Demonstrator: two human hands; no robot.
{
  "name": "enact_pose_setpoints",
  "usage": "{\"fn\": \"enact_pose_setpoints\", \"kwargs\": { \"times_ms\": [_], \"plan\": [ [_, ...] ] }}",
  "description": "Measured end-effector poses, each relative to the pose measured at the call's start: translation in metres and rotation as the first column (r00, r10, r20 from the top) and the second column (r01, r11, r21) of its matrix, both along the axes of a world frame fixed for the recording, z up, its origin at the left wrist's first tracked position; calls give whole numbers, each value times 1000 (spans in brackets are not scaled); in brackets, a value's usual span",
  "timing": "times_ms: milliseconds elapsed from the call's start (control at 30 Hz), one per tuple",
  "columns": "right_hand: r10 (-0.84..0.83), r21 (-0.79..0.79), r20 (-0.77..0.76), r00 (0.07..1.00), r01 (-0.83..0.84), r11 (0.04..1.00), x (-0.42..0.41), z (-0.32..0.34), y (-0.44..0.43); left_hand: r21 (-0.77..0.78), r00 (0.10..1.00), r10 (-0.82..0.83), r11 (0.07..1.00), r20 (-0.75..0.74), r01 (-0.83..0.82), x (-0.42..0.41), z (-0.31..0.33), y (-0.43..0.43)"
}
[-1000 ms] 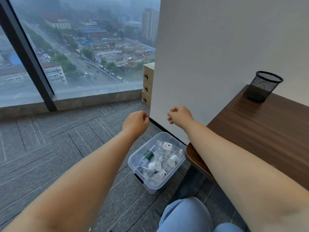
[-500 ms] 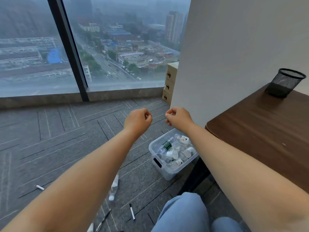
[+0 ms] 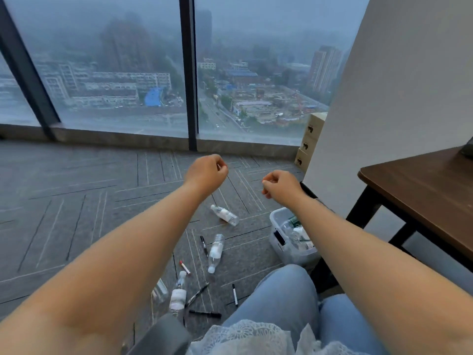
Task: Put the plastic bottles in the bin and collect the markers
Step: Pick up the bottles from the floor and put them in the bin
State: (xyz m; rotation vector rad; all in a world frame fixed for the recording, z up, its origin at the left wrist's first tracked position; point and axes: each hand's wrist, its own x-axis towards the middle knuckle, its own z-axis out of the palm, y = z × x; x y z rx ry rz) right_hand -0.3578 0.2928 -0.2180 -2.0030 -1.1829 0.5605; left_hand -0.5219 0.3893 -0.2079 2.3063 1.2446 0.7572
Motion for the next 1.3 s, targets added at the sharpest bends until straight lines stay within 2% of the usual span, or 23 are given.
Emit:
{"fn": "enact_pose_setpoints", "kwargs": {
  "times_ms": [200, 600, 1067, 1300],
  "plan": [
    [90, 84, 41, 995, -93, 992, -27, 22, -9, 83, 999, 44, 995, 29, -46, -31, 28, -28],
    [202, 142, -27, 979, -197, 970, -64, 16, 10, 64, 983, 182, 981, -14, -181, -79, 17, -44],
    [450, 98, -99, 887, -442, 892, -151, -10, 63, 27, 914, 403, 915, -51, -403, -165, -1, -30],
    [514, 41, -123, 849, -513, 857, -197, -36, 78, -7, 870, 484, 873, -90, -487, -199, -25, -25]
  ]
}}
